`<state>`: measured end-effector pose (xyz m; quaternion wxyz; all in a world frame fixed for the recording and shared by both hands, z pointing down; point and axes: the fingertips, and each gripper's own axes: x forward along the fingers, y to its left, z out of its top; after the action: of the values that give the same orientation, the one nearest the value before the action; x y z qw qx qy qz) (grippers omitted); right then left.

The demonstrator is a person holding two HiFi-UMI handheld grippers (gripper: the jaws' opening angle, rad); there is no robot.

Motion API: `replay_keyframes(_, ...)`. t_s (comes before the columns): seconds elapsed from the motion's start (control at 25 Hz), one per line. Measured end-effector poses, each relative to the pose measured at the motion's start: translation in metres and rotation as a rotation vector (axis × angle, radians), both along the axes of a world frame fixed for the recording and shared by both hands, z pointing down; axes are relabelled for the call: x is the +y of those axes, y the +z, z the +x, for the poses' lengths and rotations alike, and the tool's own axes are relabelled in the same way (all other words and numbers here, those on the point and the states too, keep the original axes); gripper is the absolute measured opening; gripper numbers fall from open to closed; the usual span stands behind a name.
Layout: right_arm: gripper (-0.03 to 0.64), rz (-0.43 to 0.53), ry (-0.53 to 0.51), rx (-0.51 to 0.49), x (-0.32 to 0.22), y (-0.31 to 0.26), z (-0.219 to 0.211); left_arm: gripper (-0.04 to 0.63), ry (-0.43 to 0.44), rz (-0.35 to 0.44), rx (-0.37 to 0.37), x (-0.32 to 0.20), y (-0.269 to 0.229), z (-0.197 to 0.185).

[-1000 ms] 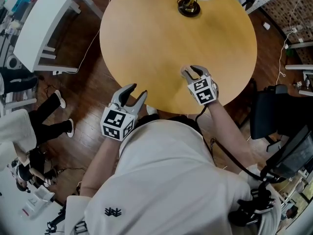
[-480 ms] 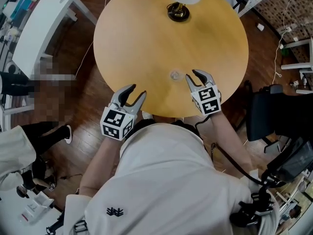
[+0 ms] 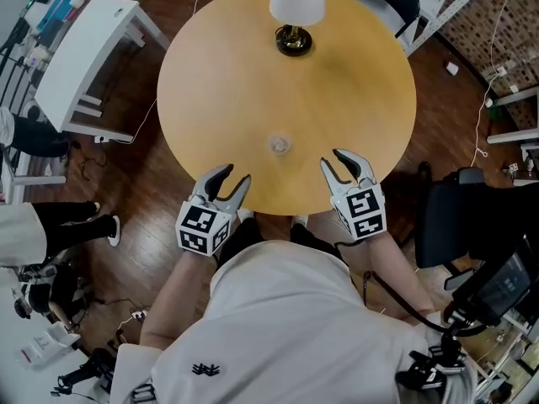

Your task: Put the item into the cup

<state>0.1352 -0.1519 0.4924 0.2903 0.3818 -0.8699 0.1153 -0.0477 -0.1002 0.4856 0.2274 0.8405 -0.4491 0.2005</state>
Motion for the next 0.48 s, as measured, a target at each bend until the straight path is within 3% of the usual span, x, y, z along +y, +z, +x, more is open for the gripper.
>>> replay_keyframes(0.2,0.123,0.017,-0.041,-0.017,0.022,-0.004,0.024,0.162,-0.063,0.018,-0.01,0.018,-0.009,0.016)
replay_keyframes(0.48,0.121,0.05,0.035,-0.049,0.076,-0.027,0.049,0.163,0.006,0.048,-0.031,0.071,-0.011,0.032)
